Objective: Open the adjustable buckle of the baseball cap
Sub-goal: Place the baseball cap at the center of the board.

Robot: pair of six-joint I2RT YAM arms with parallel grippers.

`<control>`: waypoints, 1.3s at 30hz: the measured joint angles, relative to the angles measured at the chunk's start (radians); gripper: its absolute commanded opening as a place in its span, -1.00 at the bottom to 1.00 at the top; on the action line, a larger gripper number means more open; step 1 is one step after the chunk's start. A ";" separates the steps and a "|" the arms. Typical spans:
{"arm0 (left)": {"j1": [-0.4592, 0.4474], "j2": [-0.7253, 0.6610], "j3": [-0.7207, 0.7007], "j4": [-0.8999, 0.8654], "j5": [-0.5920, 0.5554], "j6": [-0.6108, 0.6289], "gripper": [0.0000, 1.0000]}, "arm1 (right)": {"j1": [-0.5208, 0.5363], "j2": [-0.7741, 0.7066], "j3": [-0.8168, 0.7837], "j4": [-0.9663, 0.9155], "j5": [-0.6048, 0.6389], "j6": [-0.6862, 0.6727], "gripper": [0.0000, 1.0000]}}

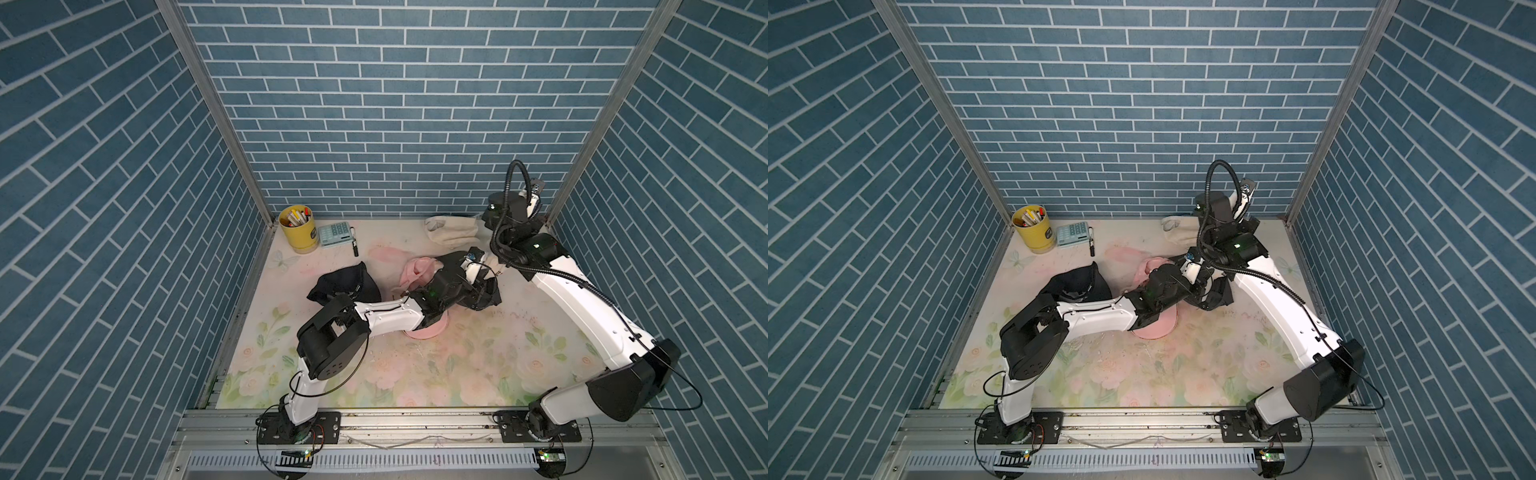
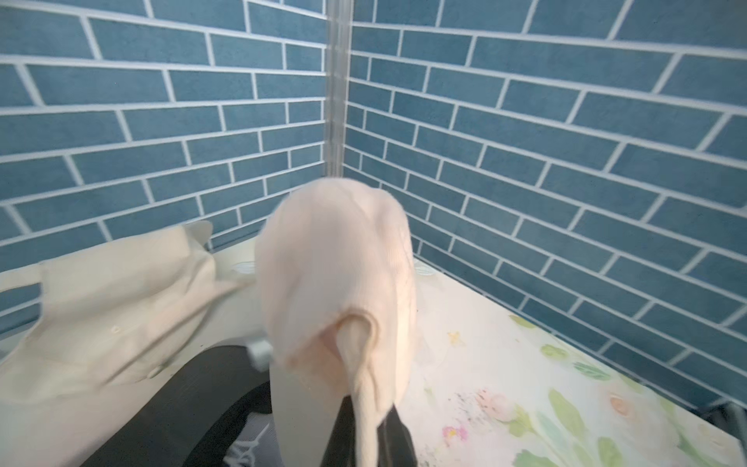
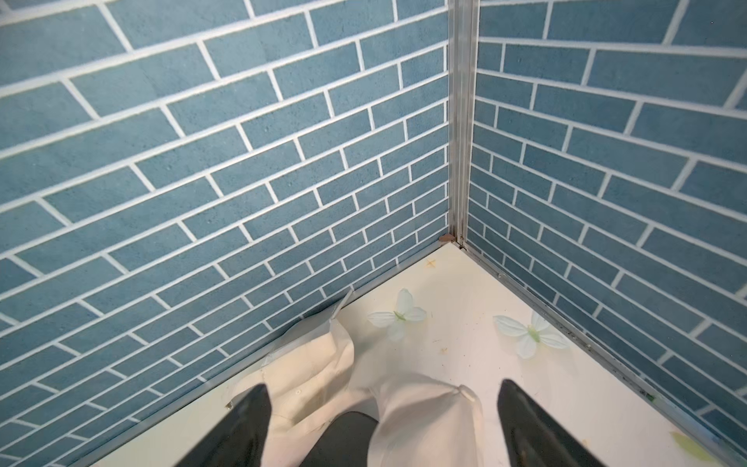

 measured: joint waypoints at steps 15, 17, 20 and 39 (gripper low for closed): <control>0.070 0.304 0.499 0.014 0.372 -0.423 -1.00 | -0.285 -0.213 -0.022 -0.103 -0.315 -0.256 0.88; 0.073 0.394 0.587 0.055 0.384 -0.518 -1.00 | -0.300 -0.249 -0.038 -0.124 -0.330 -0.257 0.88; 0.075 0.502 0.640 0.154 0.376 -0.668 -1.00 | -0.312 -0.294 -0.046 -0.151 -0.351 -0.264 0.88; -0.021 0.640 0.600 0.322 0.174 -1.041 -1.00 | -0.319 -0.327 -0.125 -0.255 -0.482 -0.251 0.88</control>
